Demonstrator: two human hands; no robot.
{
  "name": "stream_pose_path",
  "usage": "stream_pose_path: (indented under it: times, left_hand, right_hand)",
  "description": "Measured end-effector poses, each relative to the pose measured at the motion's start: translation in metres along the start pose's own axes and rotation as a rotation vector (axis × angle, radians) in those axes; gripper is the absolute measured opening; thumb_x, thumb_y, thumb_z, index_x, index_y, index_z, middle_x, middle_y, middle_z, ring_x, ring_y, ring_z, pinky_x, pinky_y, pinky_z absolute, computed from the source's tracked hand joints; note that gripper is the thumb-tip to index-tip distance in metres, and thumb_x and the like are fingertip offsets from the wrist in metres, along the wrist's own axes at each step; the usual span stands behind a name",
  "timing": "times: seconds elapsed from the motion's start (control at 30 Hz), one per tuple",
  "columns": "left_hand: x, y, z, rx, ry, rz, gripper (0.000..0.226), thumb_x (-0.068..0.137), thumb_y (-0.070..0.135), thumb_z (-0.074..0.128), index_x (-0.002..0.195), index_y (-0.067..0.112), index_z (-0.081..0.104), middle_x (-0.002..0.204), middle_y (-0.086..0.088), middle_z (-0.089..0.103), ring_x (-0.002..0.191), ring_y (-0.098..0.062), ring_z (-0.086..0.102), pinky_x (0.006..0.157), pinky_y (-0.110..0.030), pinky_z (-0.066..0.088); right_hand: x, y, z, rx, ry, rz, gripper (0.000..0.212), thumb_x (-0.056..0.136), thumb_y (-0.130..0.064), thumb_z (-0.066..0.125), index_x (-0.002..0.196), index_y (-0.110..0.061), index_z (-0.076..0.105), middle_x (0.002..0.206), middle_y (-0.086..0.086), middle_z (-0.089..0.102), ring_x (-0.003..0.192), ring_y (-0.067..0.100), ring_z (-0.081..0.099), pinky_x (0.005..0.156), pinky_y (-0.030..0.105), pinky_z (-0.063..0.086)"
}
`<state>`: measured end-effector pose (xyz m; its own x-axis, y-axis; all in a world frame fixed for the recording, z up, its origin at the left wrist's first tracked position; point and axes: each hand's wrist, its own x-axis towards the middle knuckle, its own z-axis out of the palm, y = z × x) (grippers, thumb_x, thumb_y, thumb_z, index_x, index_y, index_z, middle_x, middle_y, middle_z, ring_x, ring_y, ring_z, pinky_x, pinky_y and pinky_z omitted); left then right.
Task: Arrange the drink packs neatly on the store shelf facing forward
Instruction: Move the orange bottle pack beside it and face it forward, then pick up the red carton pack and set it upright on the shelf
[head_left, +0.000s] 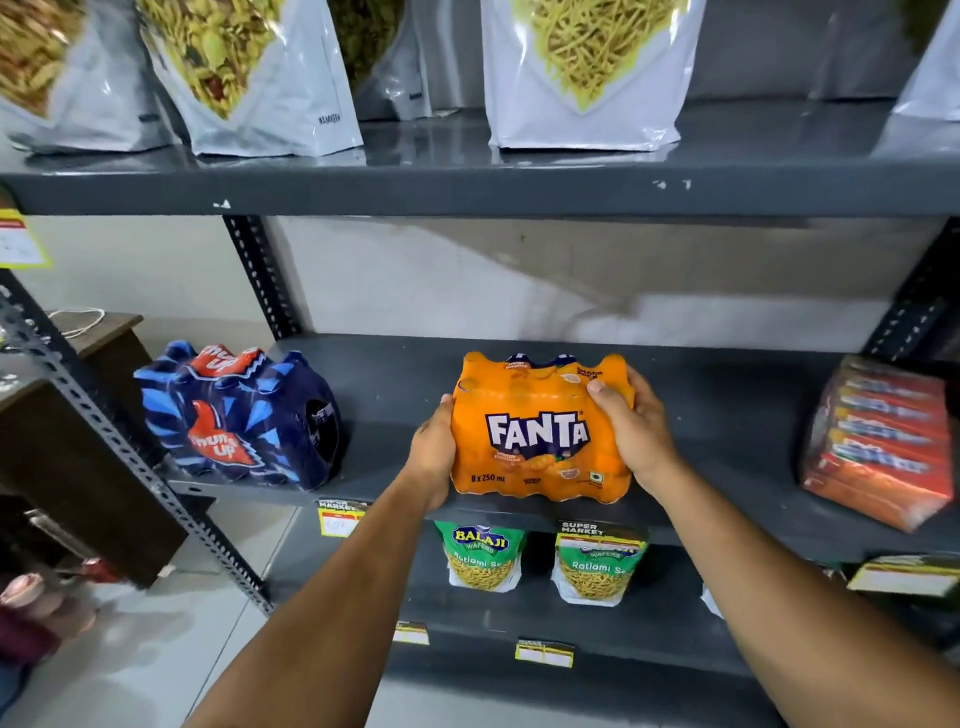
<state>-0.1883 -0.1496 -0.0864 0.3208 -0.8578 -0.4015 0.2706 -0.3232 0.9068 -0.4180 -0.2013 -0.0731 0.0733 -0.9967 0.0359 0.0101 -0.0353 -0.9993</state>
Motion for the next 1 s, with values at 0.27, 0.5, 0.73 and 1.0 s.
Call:
stream_pose_path:
  times: [0.27,0.5,0.73,1.0]
  left_hand:
    - [-0.01,-0.001,-0.005,-0.001,0.025,-0.032,0.043,0.093,0.063,0.039,0.096,0.029,0.064,0.07,0.001,0.079,0.064,-0.021,0.077,0.047,-0.034,0.058]
    - [-0.022,0.017,-0.001,0.193,0.139,0.116,0.047,0.097,0.051,0.039,0.101,0.014,0.068,0.077,-0.009,0.074,0.064,-0.016,0.07,0.05,-0.027,0.049]
    - [-0.061,0.092,0.091,0.671,0.238,0.666,0.063,0.096,0.056,0.035,0.141,0.015,0.051,0.146,-0.01,0.055,0.136,-0.03,0.047,0.112,-0.038,0.035]
    - [-0.087,0.041,0.306,0.676,-0.072,0.397,0.052,0.098,0.04,0.045,0.135,0.004,0.056,0.141,-0.018,0.057,0.131,-0.033,0.052,0.108,-0.038,0.041]
  right_hand:
    - [-0.02,-0.005,0.001,-0.059,0.047,0.014,0.037,0.061,-0.074,0.069,0.095,-0.071,0.054,0.089,-0.022,0.075,0.082,0.008,0.075,0.062,0.031,0.061]
    - [-0.029,-0.018,-0.007,-0.237,-0.082,0.057,0.081,0.061,-0.084,0.06,0.133,-0.053,0.038,0.121,-0.009,0.065,0.104,0.022,0.068,0.089,0.048,0.057]
    - [0.005,-0.021,-0.12,-0.599,-0.135,-0.012,0.101,0.066,-0.084,0.055,0.148,-0.029,0.037,0.154,0.004,0.043,0.14,0.024,0.042,0.114,0.042,0.034]
    - [0.084,-0.035,-0.304,-1.096,0.128,-0.092,0.062,0.085,-0.044,0.066,0.135,-0.009,0.054,0.136,0.018,0.058,0.127,0.034,0.052,0.107,0.039,0.042]
